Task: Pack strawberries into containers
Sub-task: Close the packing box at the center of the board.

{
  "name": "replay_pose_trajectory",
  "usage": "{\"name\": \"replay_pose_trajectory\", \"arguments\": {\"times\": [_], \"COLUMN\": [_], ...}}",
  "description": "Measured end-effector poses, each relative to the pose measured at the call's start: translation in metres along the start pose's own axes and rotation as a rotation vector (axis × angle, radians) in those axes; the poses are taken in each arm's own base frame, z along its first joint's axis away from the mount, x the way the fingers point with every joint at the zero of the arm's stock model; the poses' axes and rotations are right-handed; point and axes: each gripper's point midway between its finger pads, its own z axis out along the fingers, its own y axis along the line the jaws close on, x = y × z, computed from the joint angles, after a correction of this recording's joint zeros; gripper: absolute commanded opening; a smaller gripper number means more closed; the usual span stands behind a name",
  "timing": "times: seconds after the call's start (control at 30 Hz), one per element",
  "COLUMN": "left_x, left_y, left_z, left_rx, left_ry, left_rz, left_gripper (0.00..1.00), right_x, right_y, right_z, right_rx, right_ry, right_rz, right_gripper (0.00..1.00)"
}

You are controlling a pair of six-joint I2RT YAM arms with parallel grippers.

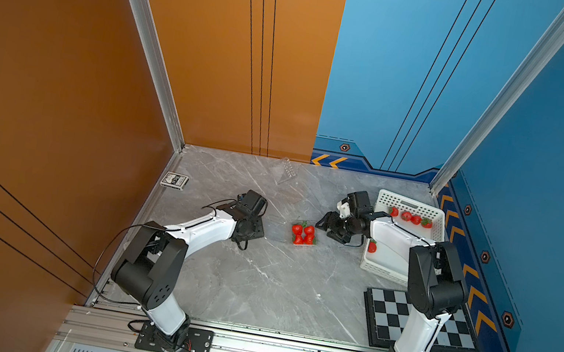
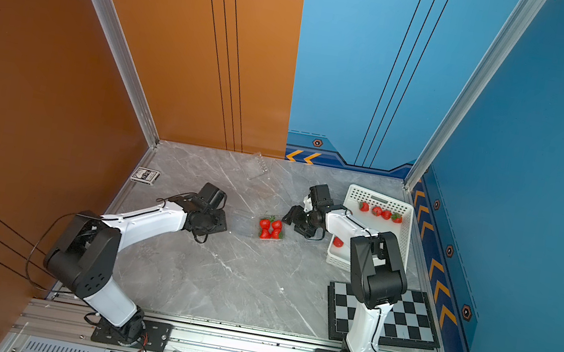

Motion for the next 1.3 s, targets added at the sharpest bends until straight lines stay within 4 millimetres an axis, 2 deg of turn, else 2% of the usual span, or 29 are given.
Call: {"name": "replay_pose_trajectory", "arguments": {"times": [0.27, 0.5, 0.6, 0.73, 0.9, 1.1, 1.3], "left_x": [-0.006, -0.022, -0.019, -0.010, -0.001, -0.005, -0.006], "left_y": [-0.015, -0.058, -0.073, -0.085, -0.100, -0.128, -0.142], "left_z": [0.011, 0.000, 0.002, 0.015, 0.025, 0.022, 0.027], "left_rx": [0.049, 0.154, 0.183, 0.190, 0.196, 0.239, 0.246], "left_ry": [-0.011, -0.054, -0.047, -0.012, 0.012, -0.003, 0.001], "left_rz": [0.008, 0.035, 0.053, 0.076, 0.103, 0.129, 0.140], "left_gripper": [0.53, 0.53, 0.53, 0.52, 0.52, 0.52, 0.52], "right_x": [-0.009, -0.010, -0.012, -0.021, -0.026, -0.035, -0.040], "right_y": [0.012, 0.015, 0.015, 0.015, -0.002, 0.005, 0.007], "right_z": [0.006, 0.010, 0.010, 0.008, 0.006, 0.002, -0.001], "right_rx": [-0.056, -0.078, -0.088, -0.132, -0.175, -0.238, -0.279], "right_ry": [-0.002, 0.002, -0.002, -0.028, -0.045, -0.065, -0.082], "right_rz": [0.001, 0.010, 0.016, 0.045, 0.119, 0.132, 0.156], "right_gripper": [0.66, 0.67, 0.67, 0.69, 0.71, 0.71, 0.73]}}
